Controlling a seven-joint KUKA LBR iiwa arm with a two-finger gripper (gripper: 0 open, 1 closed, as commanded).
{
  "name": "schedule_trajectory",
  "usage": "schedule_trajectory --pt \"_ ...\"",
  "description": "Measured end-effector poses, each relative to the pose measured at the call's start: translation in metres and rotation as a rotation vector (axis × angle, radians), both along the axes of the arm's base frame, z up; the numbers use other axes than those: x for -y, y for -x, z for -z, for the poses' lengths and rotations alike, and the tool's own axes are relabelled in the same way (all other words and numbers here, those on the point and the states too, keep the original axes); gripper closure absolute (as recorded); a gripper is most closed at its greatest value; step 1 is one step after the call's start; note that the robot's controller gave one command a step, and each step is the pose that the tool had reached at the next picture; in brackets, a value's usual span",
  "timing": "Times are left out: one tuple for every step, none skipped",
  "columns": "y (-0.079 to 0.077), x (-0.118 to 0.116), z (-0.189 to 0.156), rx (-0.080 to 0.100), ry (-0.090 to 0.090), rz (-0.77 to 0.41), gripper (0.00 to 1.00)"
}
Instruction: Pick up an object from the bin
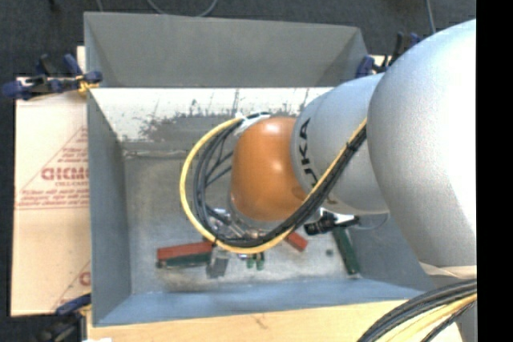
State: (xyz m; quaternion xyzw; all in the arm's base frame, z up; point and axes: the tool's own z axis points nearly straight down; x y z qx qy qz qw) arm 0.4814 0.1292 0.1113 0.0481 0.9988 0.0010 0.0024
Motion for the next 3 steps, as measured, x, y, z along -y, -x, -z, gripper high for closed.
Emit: schedule_trajectory --pt "-0.011 -0.029 0.022 0.003 0.003 -0.697 1.0" --pt "0.003 0.01 0.004 -0.003 0.004 -0.664 1.0" --pt "-0.012 0.007 -0.097 0.007 0.005 -0.668 1.0"
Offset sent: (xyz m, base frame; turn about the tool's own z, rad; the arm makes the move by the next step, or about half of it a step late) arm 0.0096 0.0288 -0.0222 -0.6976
